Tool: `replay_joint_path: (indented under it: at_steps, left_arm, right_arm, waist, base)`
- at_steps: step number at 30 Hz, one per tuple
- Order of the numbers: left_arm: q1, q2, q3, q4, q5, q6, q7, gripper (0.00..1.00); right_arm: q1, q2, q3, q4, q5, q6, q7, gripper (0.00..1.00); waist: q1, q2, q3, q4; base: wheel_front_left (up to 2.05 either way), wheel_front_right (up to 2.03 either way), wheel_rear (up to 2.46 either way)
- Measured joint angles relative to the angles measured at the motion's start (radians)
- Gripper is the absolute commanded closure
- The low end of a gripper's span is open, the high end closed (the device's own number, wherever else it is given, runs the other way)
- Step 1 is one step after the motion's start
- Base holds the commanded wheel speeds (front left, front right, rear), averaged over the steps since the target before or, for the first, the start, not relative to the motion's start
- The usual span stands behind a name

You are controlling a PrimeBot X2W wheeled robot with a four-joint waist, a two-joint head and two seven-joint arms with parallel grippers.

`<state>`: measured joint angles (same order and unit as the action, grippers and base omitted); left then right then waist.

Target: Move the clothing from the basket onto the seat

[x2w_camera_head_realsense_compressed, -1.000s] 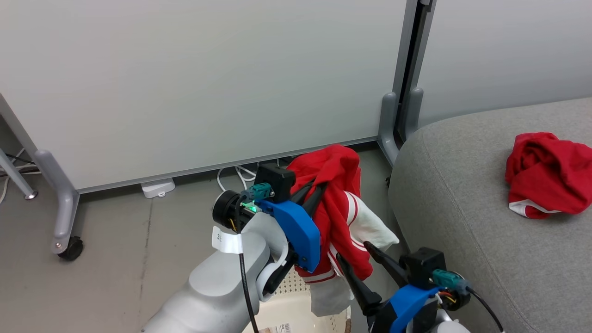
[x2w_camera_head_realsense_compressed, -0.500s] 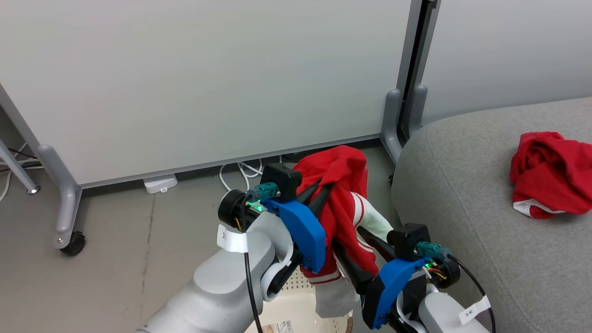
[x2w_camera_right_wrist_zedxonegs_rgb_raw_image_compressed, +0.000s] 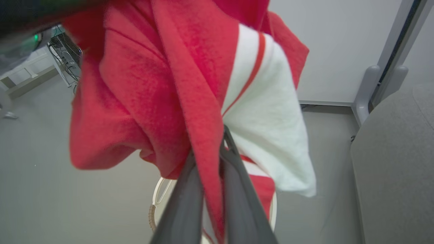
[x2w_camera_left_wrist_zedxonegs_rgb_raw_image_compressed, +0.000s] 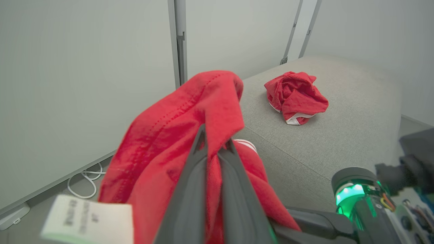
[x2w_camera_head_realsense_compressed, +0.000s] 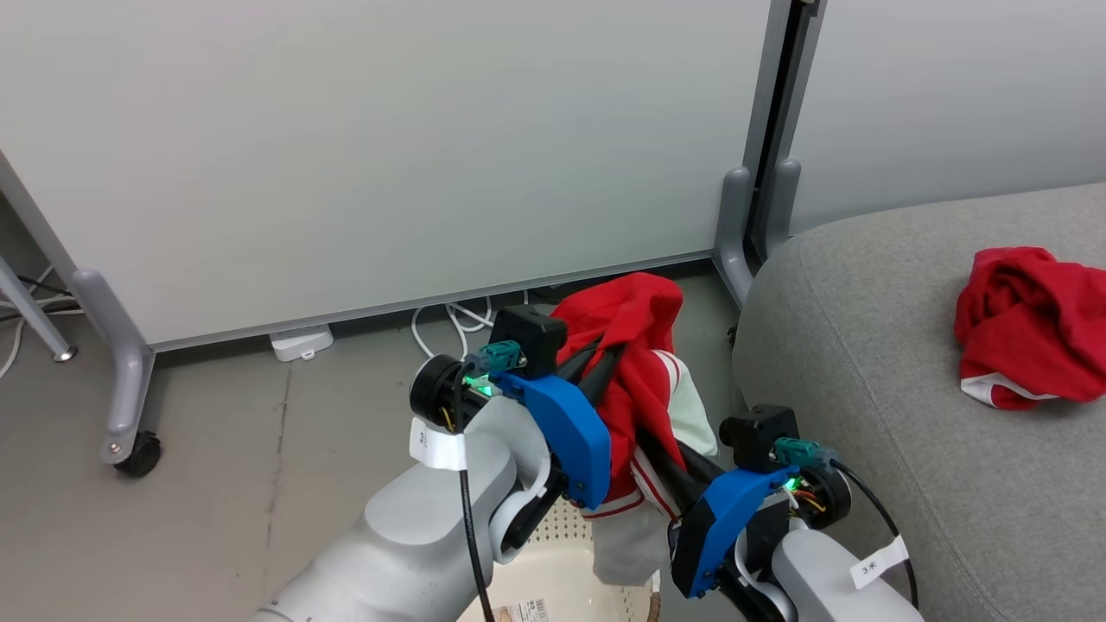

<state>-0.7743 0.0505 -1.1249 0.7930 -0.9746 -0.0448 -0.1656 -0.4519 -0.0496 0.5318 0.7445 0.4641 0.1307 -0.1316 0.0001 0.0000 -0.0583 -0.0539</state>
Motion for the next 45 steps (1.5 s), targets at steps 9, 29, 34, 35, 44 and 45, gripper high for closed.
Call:
replay_joint_path:
  at_steps: [9,29,34,35,44,45]
  left_arm:
    - [-0.008,0.0,-0.024,0.011,-0.027,0.0,-0.009,1.0]
    - [-0.022,0.0,-0.067,0.03,-0.07,0.002,-0.025,0.03]
    - [-0.027,0.0,-0.076,0.034,-0.08,0.004,-0.03,0.0]
    - [-0.028,0.0,-0.078,0.035,-0.082,0.005,-0.031,0.0]
    - [-0.03,0.0,-0.089,0.036,-0.098,0.01,-0.044,0.0]
    - [-0.03,0.0,-0.088,0.036,-0.099,0.011,-0.051,0.0]
  right_arm:
    - [-0.027,0.0,0.034,0.054,0.039,0.0,-0.034,1.0]
    - [-0.06,0.0,0.095,0.115,0.099,0.0,-0.072,1.0]
    - [-0.068,0.0,0.104,0.13,0.109,0.0,-0.079,1.0]
    - [-0.068,0.0,0.105,0.133,0.11,0.0,-0.081,1.0]
    - [-0.078,0.0,0.114,0.149,0.121,0.0,-0.09,1.0]
    - [-0.078,0.0,0.115,0.151,0.122,0.0,-0.091,1.0]
  waist:
    - [-0.0001,0.0,0.0,-0.005]
    - [-0.0001,0.0,-0.003,-0.009]
    - [0.0,0.0001,-0.004,-0.01]
    - [0.0,0.0001,-0.004,-0.01]
    - [-0.0001,0.0001,-0.004,-0.009]
    - [-0.0001,0.0001,-0.005,-0.009]
  base:
    - [0.0,0.0,0.0]
    - [0.0,0.0,0.0]
    - [0.0,0.0,0.0]
    - [0.0,0.0,0.0]
    - [0.0,0.0,0.0]
    - [0.0,0.0,0.0]
